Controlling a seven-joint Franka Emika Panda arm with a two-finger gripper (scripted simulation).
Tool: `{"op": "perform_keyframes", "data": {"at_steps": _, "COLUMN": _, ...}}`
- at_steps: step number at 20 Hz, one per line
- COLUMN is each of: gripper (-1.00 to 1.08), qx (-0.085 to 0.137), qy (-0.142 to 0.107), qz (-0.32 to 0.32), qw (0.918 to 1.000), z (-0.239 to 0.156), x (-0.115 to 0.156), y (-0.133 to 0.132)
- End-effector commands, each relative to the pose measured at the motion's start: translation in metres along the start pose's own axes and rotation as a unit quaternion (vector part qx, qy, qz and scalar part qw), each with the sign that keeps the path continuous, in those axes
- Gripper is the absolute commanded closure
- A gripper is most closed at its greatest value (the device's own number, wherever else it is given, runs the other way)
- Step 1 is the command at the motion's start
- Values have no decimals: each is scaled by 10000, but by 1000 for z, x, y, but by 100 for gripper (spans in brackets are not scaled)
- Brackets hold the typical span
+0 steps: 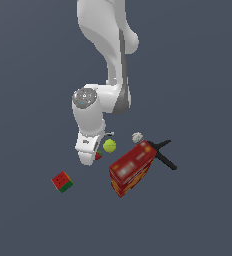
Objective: Pick up a designated object from a clutter of objects.
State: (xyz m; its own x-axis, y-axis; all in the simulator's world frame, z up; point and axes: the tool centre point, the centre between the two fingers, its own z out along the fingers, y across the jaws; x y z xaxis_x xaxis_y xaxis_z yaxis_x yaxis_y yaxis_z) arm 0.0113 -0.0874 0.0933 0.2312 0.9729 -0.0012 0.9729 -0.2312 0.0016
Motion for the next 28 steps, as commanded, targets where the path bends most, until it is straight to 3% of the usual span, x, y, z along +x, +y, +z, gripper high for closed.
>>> {"op": "perform_keyframes", "data": {"at_steps": 1, "gripper": -92, "qx": 0, "qy": 2, "qz": -212, "qw": 9998, "z": 7, "x": -2, "y": -1}}
{"op": "perform_keyframes", "data": {"at_steps": 17, "gripper": -92, "qx": 9, "qy": 6, "qz": -615, "qw": 9981, "z": 23, "x": -6, "y": -3}}
{"op": "perform_keyframes", "data": {"at_steps": 28, "gripper": -92, "qx": 8, "qy": 6, "qz": -632, "qw": 9980, "z": 67, "x": -6, "y": -4}}
